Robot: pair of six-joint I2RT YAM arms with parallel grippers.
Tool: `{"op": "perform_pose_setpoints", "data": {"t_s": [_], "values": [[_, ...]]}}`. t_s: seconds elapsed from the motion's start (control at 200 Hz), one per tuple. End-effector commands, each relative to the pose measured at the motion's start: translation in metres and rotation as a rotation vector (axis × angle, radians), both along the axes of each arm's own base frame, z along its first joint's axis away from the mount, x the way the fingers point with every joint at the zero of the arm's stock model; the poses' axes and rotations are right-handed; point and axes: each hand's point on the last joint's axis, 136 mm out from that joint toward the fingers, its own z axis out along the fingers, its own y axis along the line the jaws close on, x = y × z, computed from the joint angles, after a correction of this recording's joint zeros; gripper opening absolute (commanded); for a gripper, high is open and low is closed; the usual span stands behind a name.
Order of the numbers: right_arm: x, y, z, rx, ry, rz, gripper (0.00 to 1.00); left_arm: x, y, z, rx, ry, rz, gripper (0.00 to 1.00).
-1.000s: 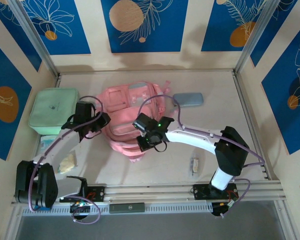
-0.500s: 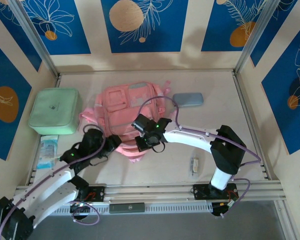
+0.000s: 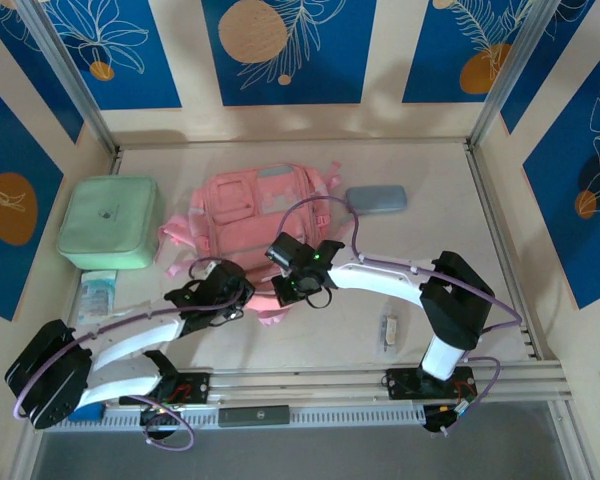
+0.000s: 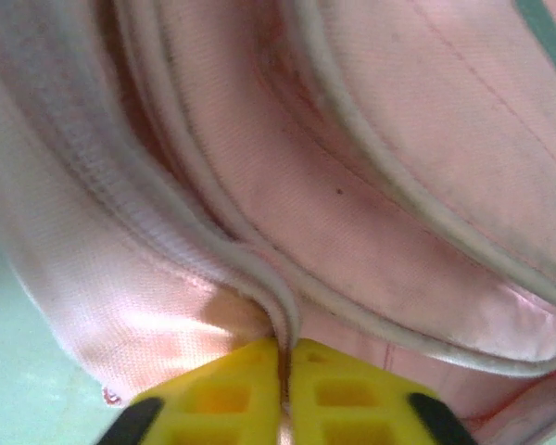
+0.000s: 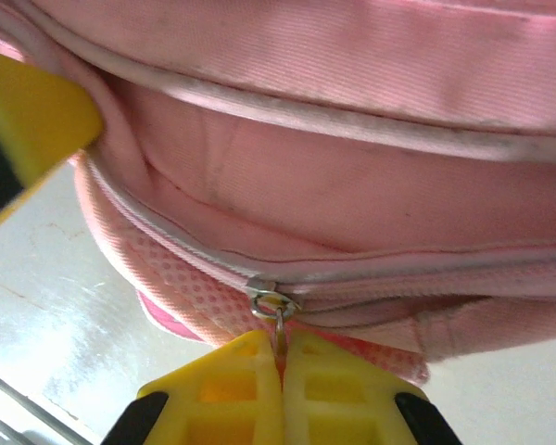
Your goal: Pack the student bag
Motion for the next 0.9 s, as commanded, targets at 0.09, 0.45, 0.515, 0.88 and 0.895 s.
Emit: {"op": "perform_pose_setpoints", "data": {"t_s": [0.09, 0.45, 0.515, 0.88, 0.895], "values": [[0.003, -0.038, 0.017, -0.128, -0.078, -0.025, 0.00, -0.006, 0.063, -0.006, 0.167, 0.009, 0.055, 0.00], [0.024, -0.055, 0.029, -0.142, -0.111, -0.005, 0.00, 0.029, 0.142, 0.046, 0.283, -0.017, -0.055, 0.00], [0.012, -0.024, 0.037, -0.043, -0.087, 0.043, 0.00, 0.039, 0.142, 0.055, 0.284, -0.032, -0.068, 0.00], [0.009, 0.002, 0.036, 0.045, -0.050, -0.004, 0.00, -0.001, 0.123, 0.081, 0.146, -0.093, -0.044, 0.38], [0.009, 0.001, 0.036, 0.043, -0.051, -0.004, 0.00, -0.004, 0.121, 0.082, 0.128, -0.097, -0.032, 0.39]]}}
